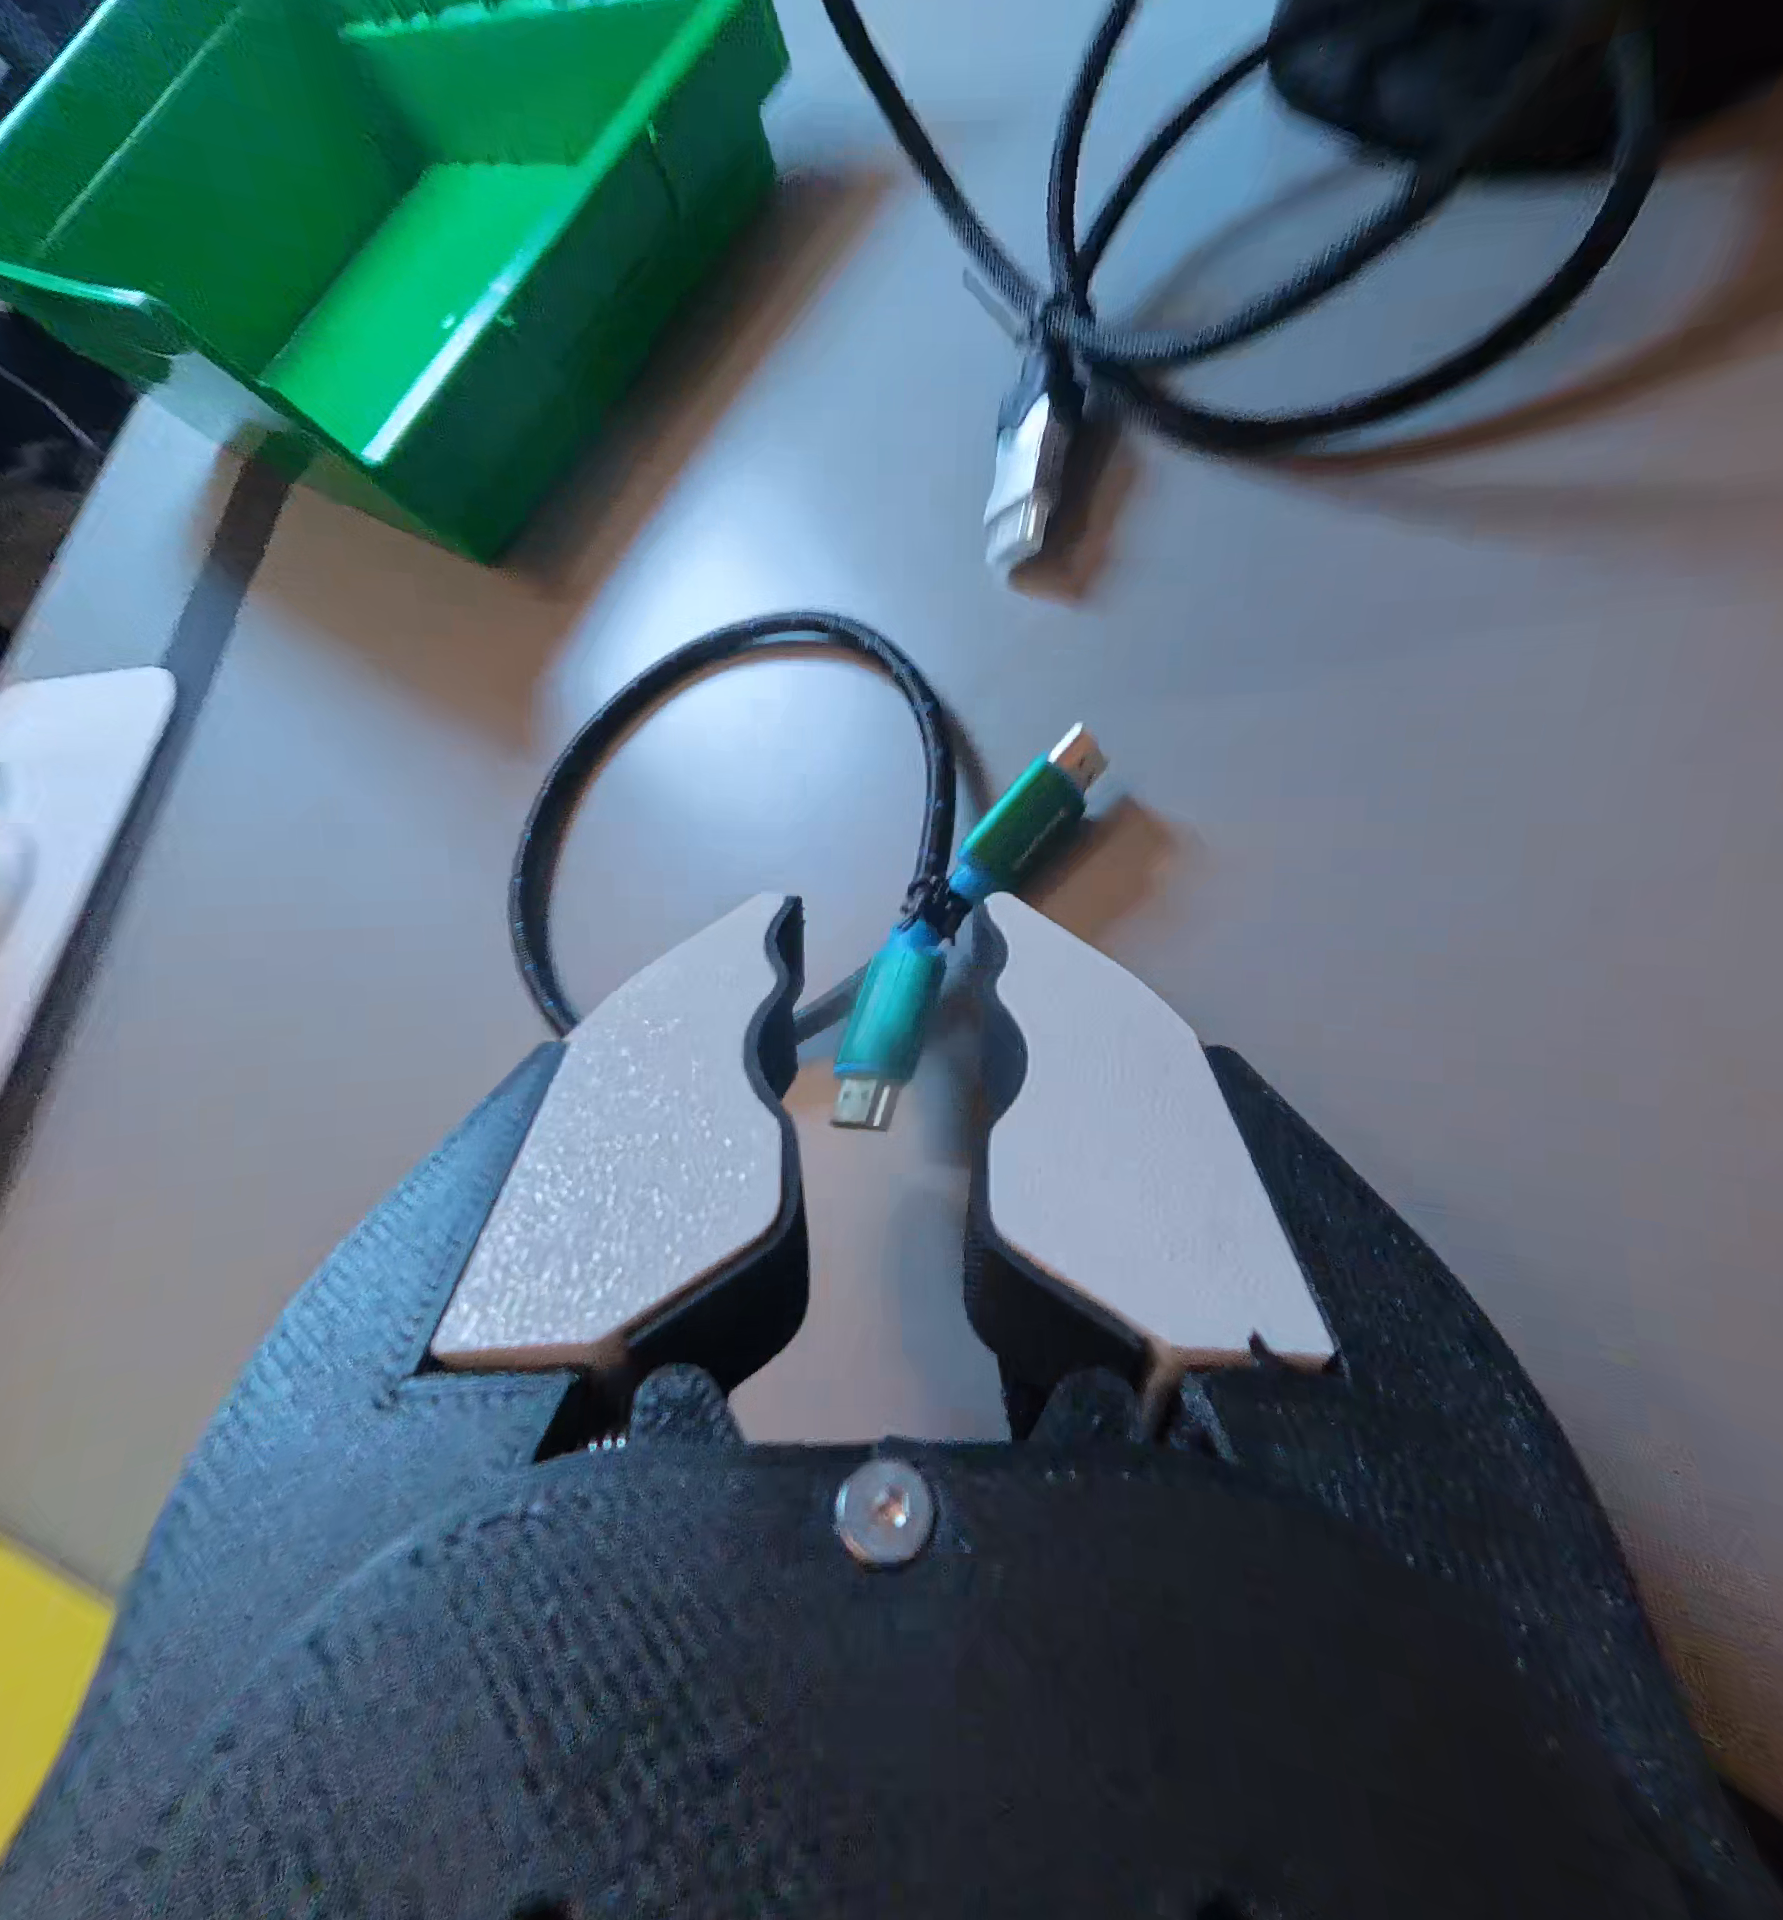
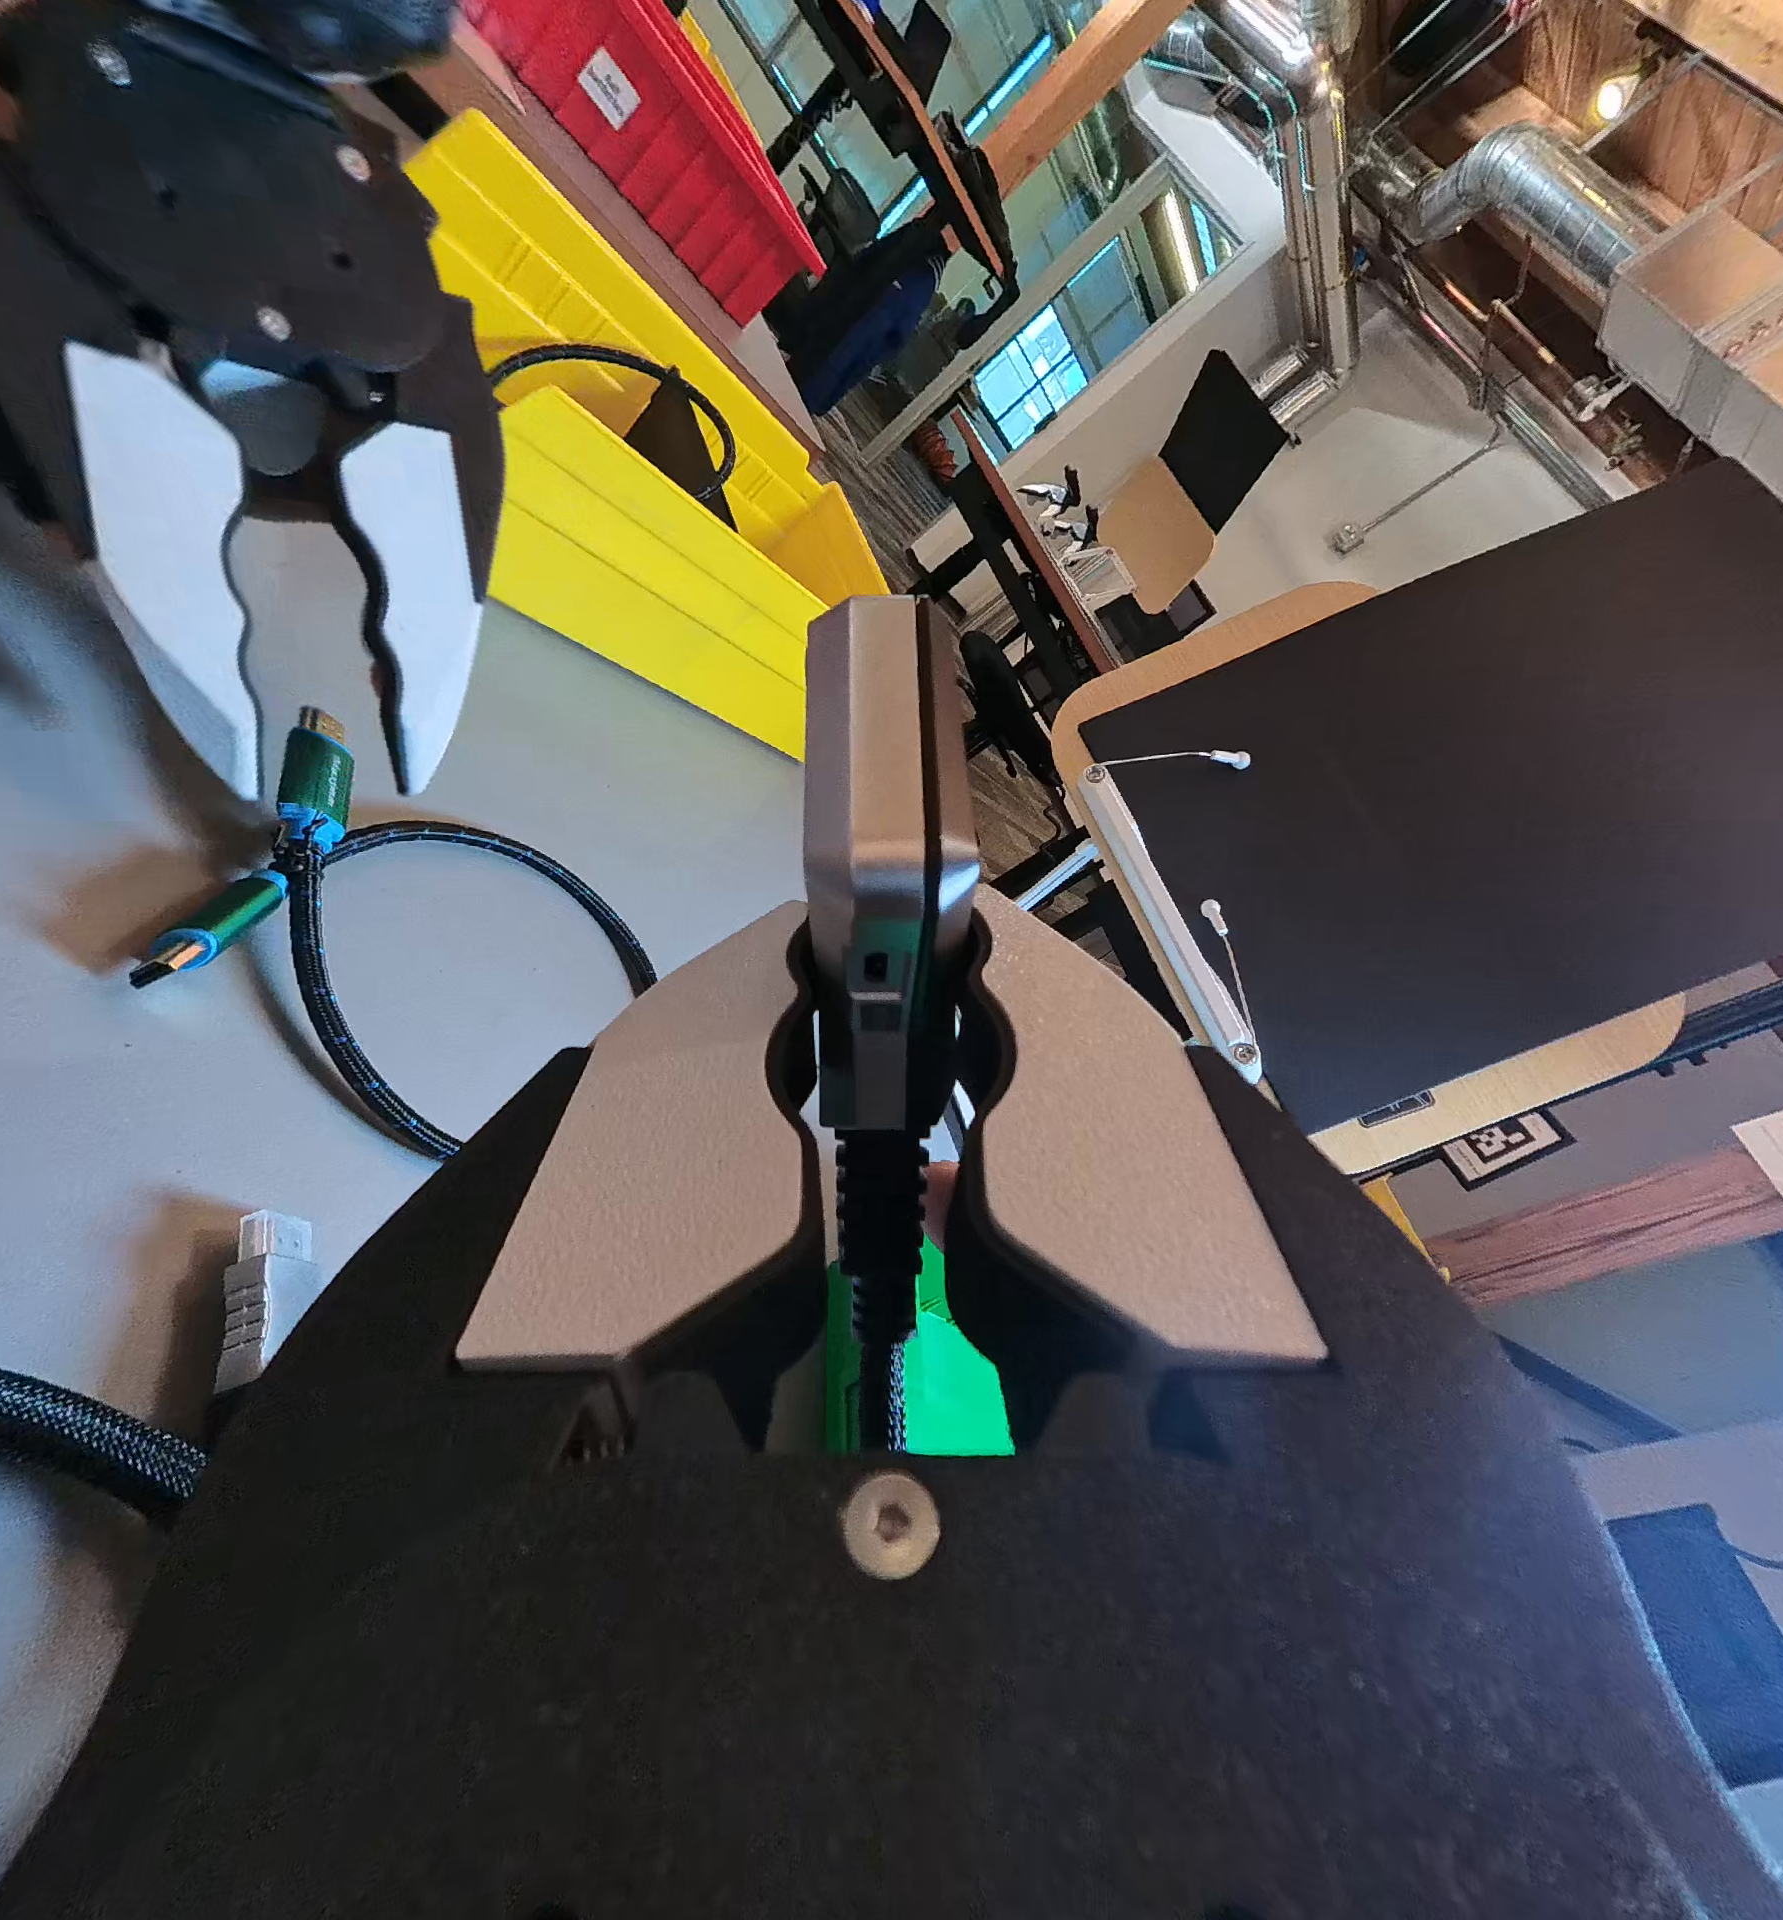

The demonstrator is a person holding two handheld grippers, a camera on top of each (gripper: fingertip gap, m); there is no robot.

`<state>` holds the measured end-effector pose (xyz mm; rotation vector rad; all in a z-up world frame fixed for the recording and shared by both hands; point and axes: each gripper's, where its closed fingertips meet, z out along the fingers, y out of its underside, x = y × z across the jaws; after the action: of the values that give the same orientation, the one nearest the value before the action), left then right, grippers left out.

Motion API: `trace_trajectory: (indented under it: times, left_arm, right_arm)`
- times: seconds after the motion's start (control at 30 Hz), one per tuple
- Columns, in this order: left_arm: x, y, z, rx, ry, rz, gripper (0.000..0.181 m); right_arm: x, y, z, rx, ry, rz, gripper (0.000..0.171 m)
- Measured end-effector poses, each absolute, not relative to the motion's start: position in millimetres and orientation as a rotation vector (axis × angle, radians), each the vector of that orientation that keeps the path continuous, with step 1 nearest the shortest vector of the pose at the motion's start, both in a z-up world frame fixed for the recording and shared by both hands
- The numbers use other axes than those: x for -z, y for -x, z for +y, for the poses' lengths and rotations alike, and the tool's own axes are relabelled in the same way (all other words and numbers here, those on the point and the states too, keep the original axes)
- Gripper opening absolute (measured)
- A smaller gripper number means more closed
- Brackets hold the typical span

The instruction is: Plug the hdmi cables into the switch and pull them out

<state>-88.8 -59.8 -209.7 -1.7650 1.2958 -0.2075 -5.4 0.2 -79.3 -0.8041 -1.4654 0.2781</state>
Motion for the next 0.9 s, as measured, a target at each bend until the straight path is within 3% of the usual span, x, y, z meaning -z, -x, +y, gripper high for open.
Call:
trace_trajectory:
  times: [0.13,0.27,0.37,0.53,0.6,0.8,0.9]
  left_arm:
    - [231,101,-53,-0.101,1.766,1.453,0.032]
    - [230,108,-51,-0.221,1.724,1.499,0.017]
    - [195,98,-67,-0.061,1.697,1.436,0.013]
    - [90,77,-110,0.535,1.677,1.16,0.013]
    - [72,77,-112,0.736,1.704,1.084,0.013]
    - [151,113,-28,0.832,2.038,0.748,0.015]
    - [201,146,0,0.536,2.209,0.725,0.023]
  right_arm:
    - [81,6,1,-0.282,0.812,-1.469,0.022]
    - [83,7,1,-0.276,0.809,-1.475,0.022]
    - [78,4,2,-0.272,0.808,-1.463,0.022]
    - [68,-2,6,-0.327,0.831,-1.416,0.022]
    - [67,-3,8,-0.344,0.841,-1.404,0.022]
    - [68,-3,7,-0.334,0.84,-1.41,0.023]
    - [72,-2,8,-0.325,0.842,-1.423,0.022]
